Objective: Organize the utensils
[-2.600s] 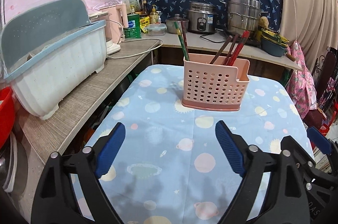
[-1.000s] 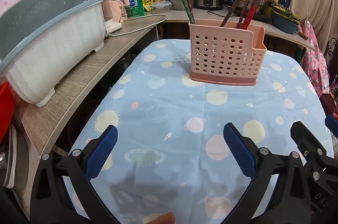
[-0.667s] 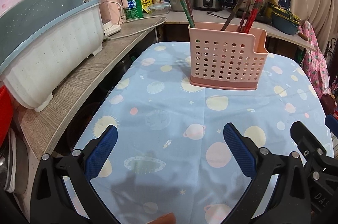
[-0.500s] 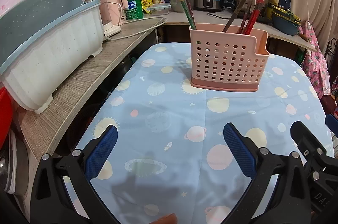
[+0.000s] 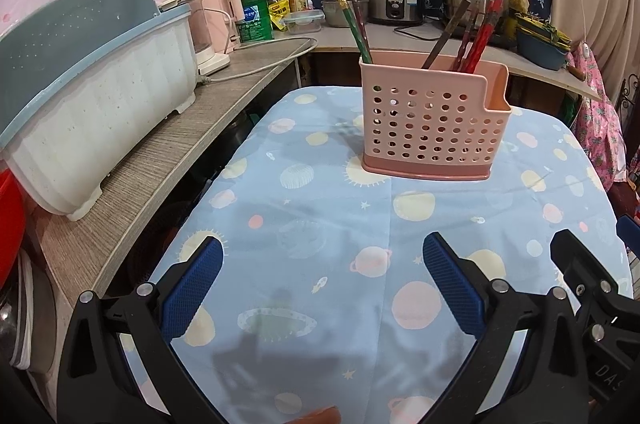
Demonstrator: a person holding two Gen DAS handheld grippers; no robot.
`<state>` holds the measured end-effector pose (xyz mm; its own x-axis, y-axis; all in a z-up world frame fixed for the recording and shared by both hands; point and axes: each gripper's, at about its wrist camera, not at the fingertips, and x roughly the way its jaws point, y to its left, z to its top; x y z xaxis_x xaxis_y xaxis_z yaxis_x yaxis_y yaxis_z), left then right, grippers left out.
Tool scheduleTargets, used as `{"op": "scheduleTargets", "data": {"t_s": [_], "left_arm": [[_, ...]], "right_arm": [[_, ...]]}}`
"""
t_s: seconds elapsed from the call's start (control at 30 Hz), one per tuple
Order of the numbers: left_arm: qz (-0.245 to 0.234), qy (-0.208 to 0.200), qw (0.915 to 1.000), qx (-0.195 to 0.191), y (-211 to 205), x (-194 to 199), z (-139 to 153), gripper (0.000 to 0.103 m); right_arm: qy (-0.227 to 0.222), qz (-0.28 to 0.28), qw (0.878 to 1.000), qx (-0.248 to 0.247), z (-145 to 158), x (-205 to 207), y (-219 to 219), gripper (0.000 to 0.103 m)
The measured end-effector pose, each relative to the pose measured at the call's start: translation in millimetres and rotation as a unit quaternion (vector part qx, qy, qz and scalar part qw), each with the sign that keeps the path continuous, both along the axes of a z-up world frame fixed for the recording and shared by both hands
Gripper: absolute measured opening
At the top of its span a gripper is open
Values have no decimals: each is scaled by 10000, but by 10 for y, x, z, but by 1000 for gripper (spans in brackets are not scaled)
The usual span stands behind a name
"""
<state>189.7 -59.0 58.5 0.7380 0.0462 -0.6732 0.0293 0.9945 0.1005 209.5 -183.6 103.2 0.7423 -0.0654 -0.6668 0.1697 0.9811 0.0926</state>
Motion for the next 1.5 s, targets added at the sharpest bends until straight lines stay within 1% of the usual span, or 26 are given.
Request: {"op": "scheduleTargets", "data": {"t_s": [0.2, 0.33, 0.5, 0.73, 1.5], "left_arm": [[15, -2, 10000, -11, -5, -1, 2, 96], [75, -13, 9999, -130, 27, 5, 24, 96], [108, -5, 9998, -144, 38, 15, 26, 96], [157, -20, 9998, -108, 39, 19, 18, 96], [102, 10, 9999, -52, 12, 26, 7, 96]], "right_arm": [[1, 2, 10000, -2, -1, -1, -1, 96], [16, 29, 10000, -38, 14, 44, 21, 96], [-2, 33, 10000, -31, 12, 44, 22, 96], [7, 42, 10000, -52, 0, 37, 34, 96], [-1, 30, 10000, -34, -6, 27, 13, 96]]}}
